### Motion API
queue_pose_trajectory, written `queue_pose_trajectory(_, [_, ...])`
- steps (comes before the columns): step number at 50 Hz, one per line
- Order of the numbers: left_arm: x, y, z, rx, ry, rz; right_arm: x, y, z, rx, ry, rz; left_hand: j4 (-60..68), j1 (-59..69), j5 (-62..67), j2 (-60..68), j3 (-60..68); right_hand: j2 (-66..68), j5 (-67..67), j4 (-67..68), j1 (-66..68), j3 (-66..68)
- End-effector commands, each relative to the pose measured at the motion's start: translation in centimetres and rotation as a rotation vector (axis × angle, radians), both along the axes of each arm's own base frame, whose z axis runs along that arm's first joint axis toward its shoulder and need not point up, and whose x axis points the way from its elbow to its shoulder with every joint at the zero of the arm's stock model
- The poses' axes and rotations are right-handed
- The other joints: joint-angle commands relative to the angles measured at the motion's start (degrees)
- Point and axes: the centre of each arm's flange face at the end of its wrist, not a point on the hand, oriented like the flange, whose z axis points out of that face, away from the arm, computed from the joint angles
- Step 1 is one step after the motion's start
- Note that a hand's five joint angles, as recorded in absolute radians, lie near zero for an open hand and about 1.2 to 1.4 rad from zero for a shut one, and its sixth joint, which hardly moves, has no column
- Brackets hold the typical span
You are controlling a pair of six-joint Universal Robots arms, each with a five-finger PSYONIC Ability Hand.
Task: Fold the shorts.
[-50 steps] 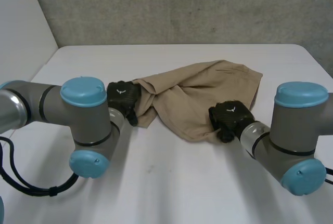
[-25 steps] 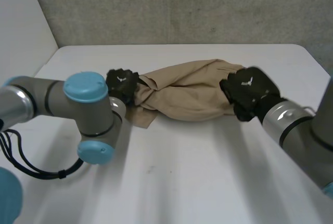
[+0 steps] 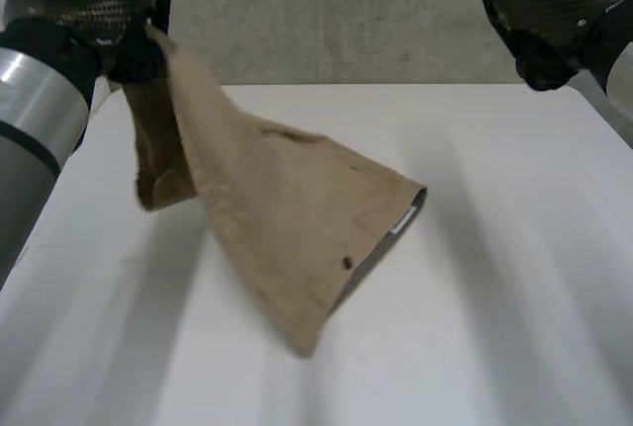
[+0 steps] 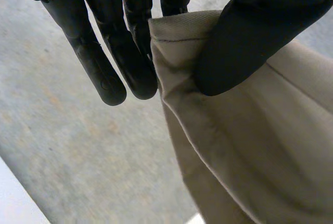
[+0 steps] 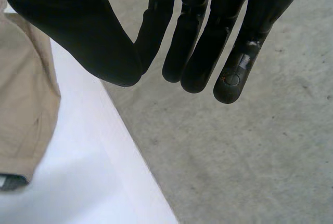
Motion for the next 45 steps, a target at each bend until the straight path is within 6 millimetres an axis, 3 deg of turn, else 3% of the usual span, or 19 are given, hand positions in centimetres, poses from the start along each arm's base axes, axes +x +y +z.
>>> queue_pose_trajectory(1, [0.3, -1.3, -4.6, 0.148, -0.072, 0.004, 0.7, -0.5, -6.2, 0.267, -0.064, 0.01, 11.33, 15.27, 14.17, 11.61, 11.94, -18.46, -18.27, -19.45, -8.34, -19.01])
queue_pose_trajectory(3, [0.1, -1.6, -6.1, 0.19, -0.091, 0.004, 0.8, -0.5, -8.0, 0.343, -0.102, 0.003, 11.33, 15.27, 14.17, 11.61, 11.94, -28.87, -28.68, -29.86, -18.75, -29.42])
queue_pose_trajectory(5, [0.1, -1.8, -6.4, 0.202, -0.095, 0.005, 0.8, -0.2, -10.7, 0.442, -0.143, -0.002, 11.33, 15.27, 14.17, 11.61, 11.94, -35.59, -35.4, -36.58, -25.47, -36.14])
queue_pose_trajectory(8, [0.0, -1.8, -6.5, 0.202, -0.095, 0.002, 0.8, 0.3, -13.0, 0.51, -0.174, 0.003, 11.33, 15.27, 14.17, 11.61, 11.94, -46.21, -46.02, -47.2, -36.09, -46.76])
queue_pose_trajectory(17, [-0.3, -2.7, -4.8, 0.098, -0.05, 0.006, 2.1, 4.0, -18.9, 0.751, -0.269, 0.084, 11.33, 15.27, 14.17, 11.61, 11.94, -47.91, -47.73, -48.9, -37.79, -48.46])
queue_pose_trajectory(28, [-0.6, -2.9, -5.3, 0.097, -0.036, 0.004, 5.5, 7.4, -20.6, 0.882, -0.347, 0.175, 11.33, 15.27, 14.17, 11.61, 11.94, -47.58, -47.39, -48.57, -37.46, -48.13])
queue_pose_trajectory(32, [-0.7, -2.9, -5.7, 0.118, -0.018, -0.001, 7.6, 9.1, -21.2, 0.876, -0.325, 0.255, 11.33, 15.27, 14.17, 11.61, 11.94, -47.08, -46.89, -48.07, -36.95, -47.63])
queue_pose_trajectory(45, [-0.4, -3.1, -5.8, 0.13, 0.007, 0.004, 11.1, 10.6, -23.8, 0.845, -0.328, 0.227, 11.33, 15.27, 14.17, 11.61, 11.94, -43.88, -43.69, -44.87, -33.76, -44.43])
